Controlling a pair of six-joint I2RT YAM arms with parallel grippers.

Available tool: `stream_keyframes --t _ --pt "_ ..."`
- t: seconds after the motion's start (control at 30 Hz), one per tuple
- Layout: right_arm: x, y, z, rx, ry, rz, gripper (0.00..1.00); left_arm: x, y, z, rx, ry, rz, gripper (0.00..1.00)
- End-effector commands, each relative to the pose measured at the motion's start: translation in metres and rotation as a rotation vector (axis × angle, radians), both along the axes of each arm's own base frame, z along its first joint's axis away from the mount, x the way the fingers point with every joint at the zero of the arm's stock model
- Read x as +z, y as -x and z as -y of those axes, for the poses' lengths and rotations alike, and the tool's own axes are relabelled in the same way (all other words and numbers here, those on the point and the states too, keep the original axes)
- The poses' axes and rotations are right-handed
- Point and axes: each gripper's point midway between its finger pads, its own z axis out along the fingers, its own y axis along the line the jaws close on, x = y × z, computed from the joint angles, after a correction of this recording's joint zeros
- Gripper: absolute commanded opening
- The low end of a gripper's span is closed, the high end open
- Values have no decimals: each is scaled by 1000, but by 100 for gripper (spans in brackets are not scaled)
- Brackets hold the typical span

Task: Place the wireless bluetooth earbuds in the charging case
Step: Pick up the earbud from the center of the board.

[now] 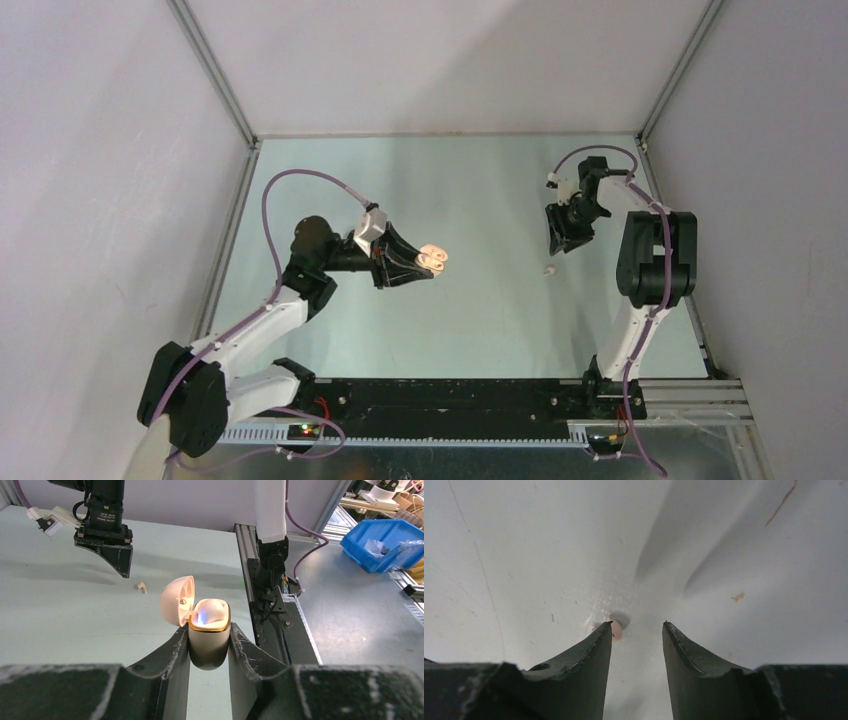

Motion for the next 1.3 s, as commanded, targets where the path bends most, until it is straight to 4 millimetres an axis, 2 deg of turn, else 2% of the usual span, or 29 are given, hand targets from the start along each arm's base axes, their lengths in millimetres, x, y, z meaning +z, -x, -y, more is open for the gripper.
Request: stream_keyframes --t 0.0,0.3,0.53,1.0,1.27 --pt "5 10 -10 -29 -58 -87 46 9 1 -1 7 20 67 8" --pt "-10 25 -16 -26 -80 -171 44 9 1 -1 6 20 69 8" --pt "-21 28 -20 -33 -99 -205 40 8 1 -1 5 18 68 9" --pt "-27 33 -23 -33 -131 -240 36 7 0 0 4 16 67 9" --pt "-28 34 -22 -35 -129 -240 29 7 0 0 5 16 65 9"
